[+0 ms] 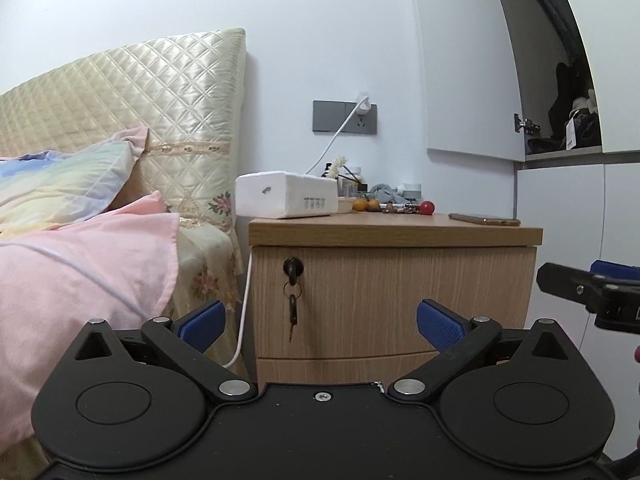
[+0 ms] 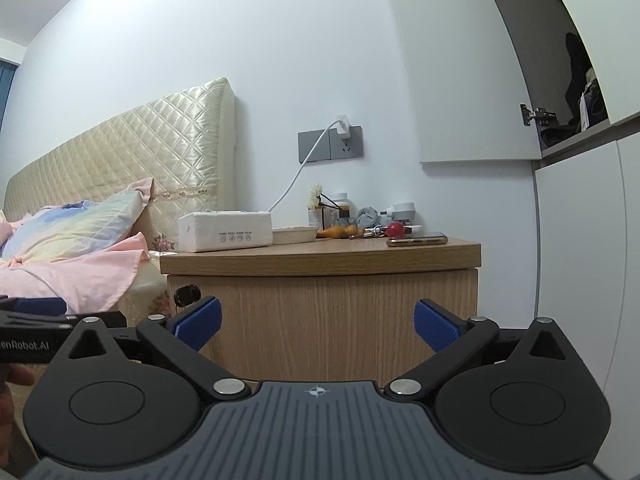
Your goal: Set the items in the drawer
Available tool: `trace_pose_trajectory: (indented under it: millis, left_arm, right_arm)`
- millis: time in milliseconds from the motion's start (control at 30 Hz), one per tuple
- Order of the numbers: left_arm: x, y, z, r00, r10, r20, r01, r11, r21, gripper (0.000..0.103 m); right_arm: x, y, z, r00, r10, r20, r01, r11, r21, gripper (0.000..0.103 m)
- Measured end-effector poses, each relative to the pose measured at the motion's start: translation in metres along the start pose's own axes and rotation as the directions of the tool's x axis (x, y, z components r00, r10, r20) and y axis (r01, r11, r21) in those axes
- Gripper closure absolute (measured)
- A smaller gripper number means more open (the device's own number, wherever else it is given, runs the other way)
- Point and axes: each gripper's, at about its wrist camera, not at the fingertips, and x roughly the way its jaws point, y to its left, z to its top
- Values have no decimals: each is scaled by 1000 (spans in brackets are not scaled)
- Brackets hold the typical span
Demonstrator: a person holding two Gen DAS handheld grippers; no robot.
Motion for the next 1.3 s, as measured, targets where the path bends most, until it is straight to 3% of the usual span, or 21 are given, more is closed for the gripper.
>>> trace_pose_trajectory:
  millis: [333,1300]
  left_arm:
    - [-13,-5,-8,999,38,20,-39,999,33,1]
    - [-5,-6,-12,998,66,0,-66,997,33,1]
  right_arm:
    - [-21,15,-10,1000,6,22,-4,998,-62,0]
    - [-21,7,-13,999,-46,14,46,998,-39,0]
